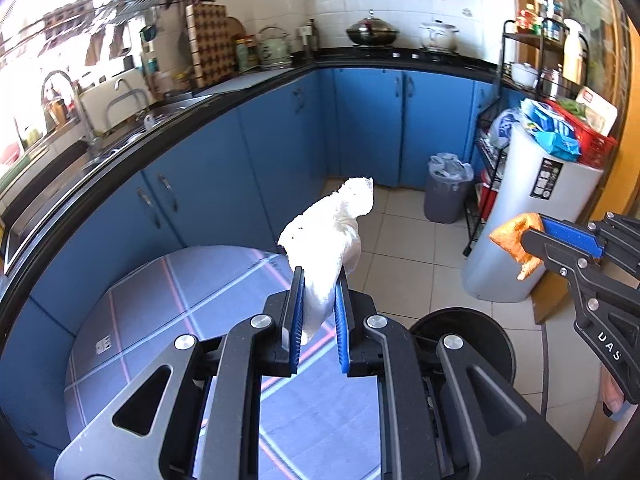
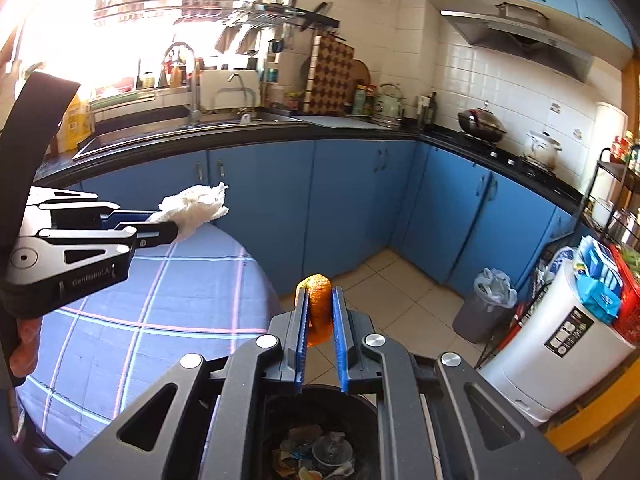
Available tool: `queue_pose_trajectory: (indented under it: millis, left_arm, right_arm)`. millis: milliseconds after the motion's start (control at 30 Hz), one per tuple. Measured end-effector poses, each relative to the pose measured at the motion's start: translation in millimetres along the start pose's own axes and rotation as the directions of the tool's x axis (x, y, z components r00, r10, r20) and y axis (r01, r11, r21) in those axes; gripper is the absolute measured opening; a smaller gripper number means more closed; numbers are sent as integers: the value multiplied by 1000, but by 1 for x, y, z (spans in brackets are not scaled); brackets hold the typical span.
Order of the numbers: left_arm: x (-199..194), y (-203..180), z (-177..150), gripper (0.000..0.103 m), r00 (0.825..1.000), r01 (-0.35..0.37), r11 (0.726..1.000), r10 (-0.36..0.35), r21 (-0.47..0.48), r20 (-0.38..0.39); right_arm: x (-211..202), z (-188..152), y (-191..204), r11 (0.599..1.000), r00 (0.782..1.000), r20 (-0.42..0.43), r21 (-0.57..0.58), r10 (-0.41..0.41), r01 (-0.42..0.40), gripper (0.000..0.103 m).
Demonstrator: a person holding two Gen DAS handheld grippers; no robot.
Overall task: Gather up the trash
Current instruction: 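Carry the white tissue to the bin and open the left tool while the right tool drops the orange peel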
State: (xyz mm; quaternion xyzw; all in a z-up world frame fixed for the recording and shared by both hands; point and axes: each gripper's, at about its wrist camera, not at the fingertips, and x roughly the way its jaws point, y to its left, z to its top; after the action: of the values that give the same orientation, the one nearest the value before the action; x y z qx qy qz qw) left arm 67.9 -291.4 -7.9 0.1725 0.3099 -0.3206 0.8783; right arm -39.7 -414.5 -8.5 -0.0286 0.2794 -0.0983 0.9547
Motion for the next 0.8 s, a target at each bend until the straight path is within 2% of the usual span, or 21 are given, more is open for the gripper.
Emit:
queue_pose_trajectory:
  millis: [267,567,600,667,700,733,800]
  left_arm:
    - [6,-27,7,15,1000,21,999,-20,41,-8]
    - [14,-47,12,15,999,42,997,-41,72,-20]
    - [15,-48,12,15,999,44,996,-43,74,-21]
    - [18,-53,13,15,998,53,996,-51,79,-27]
    - [19,-55,14,15,998,56,995,-53,79,-32]
    - [21,-57,14,15,998,58,995,-55,78,-34]
    - [24,-60,15,15,997,71,995,-68,75,-42]
  right_arm:
    - [-2,-8,-32,997,1000,-15,70,-20,21,13]
    - [3,-18,-57,992,998,-55,129,-3,11,14]
    - [3,-20,-60,991,999,-51,134,-7,14,19]
    - [1,-23,-67,989,999,-33,149,-10,15,40]
    - [-2,-25,-70,987,1000,-14,162,-9,11,79]
    - [-9,-28,-73,985,999,36,173,-22,15,92]
    - [-22,-31,-76,986,990,126,160,-58,37,92]
